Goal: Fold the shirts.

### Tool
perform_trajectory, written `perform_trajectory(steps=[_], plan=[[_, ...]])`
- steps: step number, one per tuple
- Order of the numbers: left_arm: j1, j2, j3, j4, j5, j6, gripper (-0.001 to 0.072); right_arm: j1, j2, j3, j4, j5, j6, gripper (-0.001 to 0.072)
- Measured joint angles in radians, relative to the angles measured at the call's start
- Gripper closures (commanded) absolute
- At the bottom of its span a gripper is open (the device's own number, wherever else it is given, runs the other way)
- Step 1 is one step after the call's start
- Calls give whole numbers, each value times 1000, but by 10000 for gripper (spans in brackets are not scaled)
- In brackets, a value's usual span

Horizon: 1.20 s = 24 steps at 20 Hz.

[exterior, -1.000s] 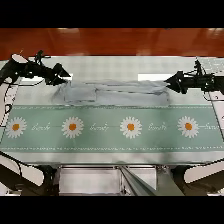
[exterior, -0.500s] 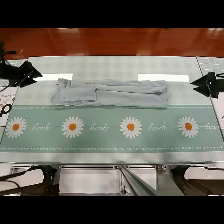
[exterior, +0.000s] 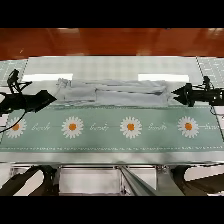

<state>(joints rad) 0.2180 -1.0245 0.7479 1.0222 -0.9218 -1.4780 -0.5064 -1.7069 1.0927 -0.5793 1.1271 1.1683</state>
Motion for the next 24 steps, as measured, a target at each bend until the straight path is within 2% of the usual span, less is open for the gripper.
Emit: perform_trajectory(steps=[10, 11, 13, 18, 19, 20, 21, 24], plan=[[-27, 14, -26, -40, 16, -1, 201, 158, -111, 133, 63, -27, 52, 300], [-27, 14, -27, -44, 16, -1, 201, 175, -114, 143, 69, -30, 56, 399], [-27, 14, -26, -50, 17, -1, 202, 206, -118, 154, 75, -42, 64, 683], [-27, 15, -27, -58, 17, 0, 206, 237, -93, 165, 76, -16, 37, 685], [-27, 15, -27, -59, 16, 0, 285, 232, -69, 165, 62, -3, 32, 685], [-28, 15, -27, -64, 13, 4, 551, 226, -40, 165, 43, 12, 27, 685], [-31, 15, -27, -71, 8, 15, 687, 217, 0, 165, 17, 26, 25, 686], [-66, 14, -27, -130, 6, 69, 690, 193, 146, 156, -72, 83, 23, 686]])
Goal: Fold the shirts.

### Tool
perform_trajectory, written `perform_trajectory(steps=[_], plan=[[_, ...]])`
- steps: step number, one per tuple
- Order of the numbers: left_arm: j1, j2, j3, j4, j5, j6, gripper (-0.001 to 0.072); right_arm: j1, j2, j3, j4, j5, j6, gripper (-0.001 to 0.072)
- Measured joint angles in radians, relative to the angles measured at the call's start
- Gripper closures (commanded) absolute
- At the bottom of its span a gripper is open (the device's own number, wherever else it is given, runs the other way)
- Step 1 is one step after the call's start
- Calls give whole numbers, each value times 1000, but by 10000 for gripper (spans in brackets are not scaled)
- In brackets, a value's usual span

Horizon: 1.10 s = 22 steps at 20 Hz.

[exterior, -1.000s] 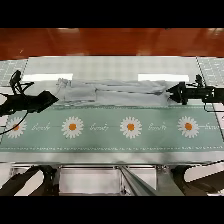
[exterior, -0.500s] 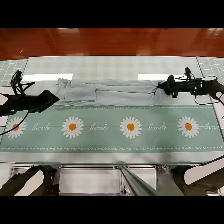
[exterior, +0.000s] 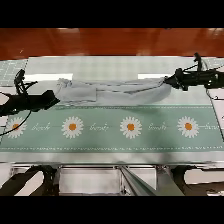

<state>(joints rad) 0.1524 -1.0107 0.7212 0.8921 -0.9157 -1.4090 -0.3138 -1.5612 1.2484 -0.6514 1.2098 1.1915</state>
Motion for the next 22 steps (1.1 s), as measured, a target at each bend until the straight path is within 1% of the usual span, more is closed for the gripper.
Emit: perform_trajectory(steps=[2, 5, 8, 10, 11, 14, 17, 20, 22], plan=[[-65, -11, 2, -65, 15, 24, 690, -16, 125, -25, -56, 38, -1, 686], [-231, -80, 58, -124, 85, 41, 690, -29, 312, -77, -102, 84, 5, 685], [-403, -242, 225, -142, 123, 48, 691, -35, 487, -132, -123, 116, 38, 685], [-511, -389, 393, -121, 103, 39, 691, -37, 590, -165, -131, 131, 66, 685], [-562, -463, 482, -97, 80, 23, 691, -37, 637, -180, -132, 139, 83, 685], [-715, -702, 765, 6, -17, -83, 691, -38, 740, -215, -138, 161, 113, 685], [-846, -887, 969, 57, -112, -168, 690, -39, 789, -232, -136, 173, 131, 685], [-952, -993, 1090, 45, -163, -213, 690, -39, 808, -239, -131, 177, 138, 685], [-986, -1027, 1143, 35, -185, -227, 690, -39, 813, -240, -129, 177, 139, 685]])
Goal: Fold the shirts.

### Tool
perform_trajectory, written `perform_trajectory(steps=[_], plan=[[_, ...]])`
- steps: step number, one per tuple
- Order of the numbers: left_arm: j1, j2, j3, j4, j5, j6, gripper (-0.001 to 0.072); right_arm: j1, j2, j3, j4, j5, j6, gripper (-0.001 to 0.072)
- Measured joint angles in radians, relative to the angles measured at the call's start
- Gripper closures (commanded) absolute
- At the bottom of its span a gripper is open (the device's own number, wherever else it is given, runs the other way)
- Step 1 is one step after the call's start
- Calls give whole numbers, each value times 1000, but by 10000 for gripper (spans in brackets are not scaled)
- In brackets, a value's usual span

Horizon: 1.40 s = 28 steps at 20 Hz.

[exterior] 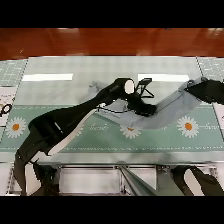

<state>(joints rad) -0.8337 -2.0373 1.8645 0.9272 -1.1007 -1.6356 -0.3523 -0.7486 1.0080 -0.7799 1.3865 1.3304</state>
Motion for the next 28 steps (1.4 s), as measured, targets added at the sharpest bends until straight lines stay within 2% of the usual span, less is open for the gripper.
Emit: perform_trajectory(steps=[3, 5, 10, 13, 17, 22, 26, 27, 28], plan=[[35, 0, 42, -8, -34, -13, 690, 2, 3, -1, 14, -3, 3, 685], [114, 31, 46, -1, -62, -22, 690, 19, 3, -1, 31, -18, 4, 685], [370, 272, -120, 53, -109, -3, 690, 209, -79, 0, 110, -145, 6, 685], [546, 496, -361, 95, -79, 8, 690, 386, -227, 45, 162, -283, -6, 685], [762, 798, -727, 114, -48, 63, 690, 579, -518, 206, 232, -417, -30, 685], [954, 1147, -1073, 114, -5, 103, 690, 714, -861, 446, 304, -465, -41, 685], [1009, 1320, -1189, 111, 0, 113, 690, 752, -1023, 544, 339, -476, -35, 681], [1015, 1341, -1202, 107, 6, 114, 690, 756, -1050, 555, 349, -478, -31, 535], [1019, 1354, -1212, 108, 5, 114, 690, 760, -1072, 562, 359, -476, -31, 298]])
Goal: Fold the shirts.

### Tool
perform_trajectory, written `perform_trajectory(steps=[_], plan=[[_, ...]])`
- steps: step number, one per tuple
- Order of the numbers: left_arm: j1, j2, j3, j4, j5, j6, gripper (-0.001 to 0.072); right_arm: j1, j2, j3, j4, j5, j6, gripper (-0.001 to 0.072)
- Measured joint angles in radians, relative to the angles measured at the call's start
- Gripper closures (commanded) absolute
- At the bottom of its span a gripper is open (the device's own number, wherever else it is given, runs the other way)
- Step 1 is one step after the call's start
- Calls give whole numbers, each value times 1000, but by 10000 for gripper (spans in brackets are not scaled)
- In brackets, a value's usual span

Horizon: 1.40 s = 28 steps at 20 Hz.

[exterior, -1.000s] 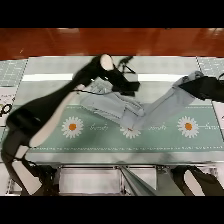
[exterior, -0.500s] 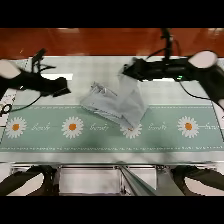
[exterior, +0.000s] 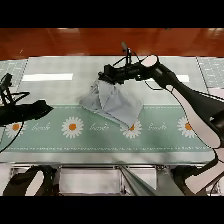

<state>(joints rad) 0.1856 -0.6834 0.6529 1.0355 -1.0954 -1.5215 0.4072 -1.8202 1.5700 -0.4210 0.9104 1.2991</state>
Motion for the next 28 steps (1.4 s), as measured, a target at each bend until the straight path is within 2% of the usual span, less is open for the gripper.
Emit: perform_trajectory(steps=[4, 8, 10, 13, 15, 17, 19, 22, 25, 28], plan=[[8, 19, -18, 0, 31, 3, 690, 1, -43, 14, 13, 91, 10, 298], [52, 11, 12, 0, 85, 3, 690, -92, 20, 18, -37, 295, 31, 299], [103, 12, 66, 1, 84, 3, 690, -172, 115, 16, -180, 410, 64, 299], [181, 34, 151, -3, 68, 3, 690, -288, 325, -72, -562, 513, 152, 297], [202, 59, 170, -26, 59, 3, 690, -369, 496, -238, -757, 496, 222, 287], [191, 79, 159, -55, 49, 3, 690, -449, 645, -462, -809, 394, 272, 286], [151, 90, 126, -72, 44, 3, 690, -515, 735, -689, -723, 262, 267, 287], [60, 95, 54, -84, 44, 3, 690, -549, 742, -927, -463, 98, 164, 287], [-31, 95, -14, -91, 66, 2, 689, -516, 645, -1014, -219, 18, 40, 287], [-93, 88, -57, -93, 101, -12, 690, -444, 518, -1008, -57, -13, -49, 287]])
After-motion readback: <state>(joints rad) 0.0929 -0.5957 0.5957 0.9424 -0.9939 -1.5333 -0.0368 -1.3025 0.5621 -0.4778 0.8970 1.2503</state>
